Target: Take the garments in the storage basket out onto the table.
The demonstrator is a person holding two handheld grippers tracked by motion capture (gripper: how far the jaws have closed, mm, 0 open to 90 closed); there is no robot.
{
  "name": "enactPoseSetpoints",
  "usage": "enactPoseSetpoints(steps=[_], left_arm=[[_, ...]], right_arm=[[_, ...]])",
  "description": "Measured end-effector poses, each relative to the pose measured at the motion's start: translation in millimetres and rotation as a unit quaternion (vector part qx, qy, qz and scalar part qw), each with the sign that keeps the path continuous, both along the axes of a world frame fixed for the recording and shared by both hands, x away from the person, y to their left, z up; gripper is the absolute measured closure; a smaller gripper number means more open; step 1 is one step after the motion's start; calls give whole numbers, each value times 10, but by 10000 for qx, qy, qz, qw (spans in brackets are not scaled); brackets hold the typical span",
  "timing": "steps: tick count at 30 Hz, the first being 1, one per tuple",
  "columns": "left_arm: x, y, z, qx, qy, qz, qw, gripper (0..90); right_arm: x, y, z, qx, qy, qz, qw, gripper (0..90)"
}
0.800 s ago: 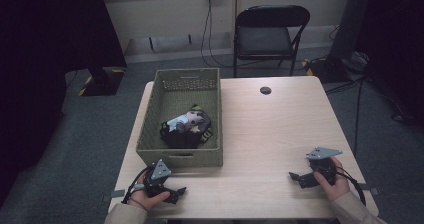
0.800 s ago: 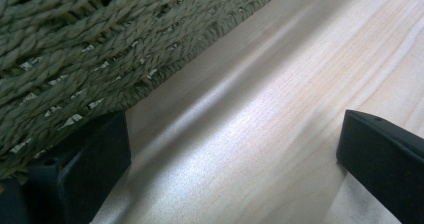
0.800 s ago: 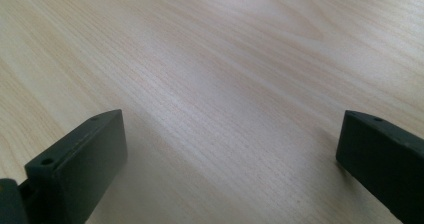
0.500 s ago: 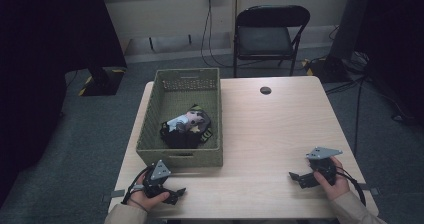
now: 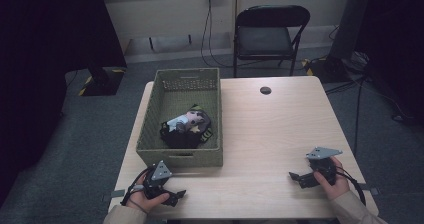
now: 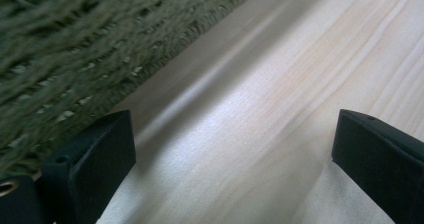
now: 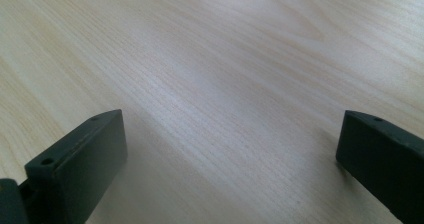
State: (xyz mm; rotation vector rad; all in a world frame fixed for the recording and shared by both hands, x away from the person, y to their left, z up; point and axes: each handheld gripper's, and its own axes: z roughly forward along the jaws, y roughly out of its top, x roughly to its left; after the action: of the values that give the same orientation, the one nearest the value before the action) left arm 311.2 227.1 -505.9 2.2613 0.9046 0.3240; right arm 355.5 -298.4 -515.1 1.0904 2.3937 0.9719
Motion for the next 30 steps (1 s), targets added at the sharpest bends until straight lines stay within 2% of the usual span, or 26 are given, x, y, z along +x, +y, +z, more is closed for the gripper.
enactPoseSetpoints(steps=[3,9,14,18,30], left_arm=[[-11,3,51,-55,91,-12,9999,48],[-21,-19,145,-135,58,-90,9999,45],[-20,-3,236,-238,-12,-30,9997,36],[-13,14,289,-381,14,8,9993,32],[11,-18,424,-440,-90,-63,9990,23]], right_arm=[[2,-1,0,-2,-5,12,10000,0],[3,-1,0,-2,-5,18,10000,0],[4,-2,0,-3,-7,21,10000,0],[4,-2,0,-3,-7,23,10000,0],[10,-3,0,-3,-5,52,10000,0]])
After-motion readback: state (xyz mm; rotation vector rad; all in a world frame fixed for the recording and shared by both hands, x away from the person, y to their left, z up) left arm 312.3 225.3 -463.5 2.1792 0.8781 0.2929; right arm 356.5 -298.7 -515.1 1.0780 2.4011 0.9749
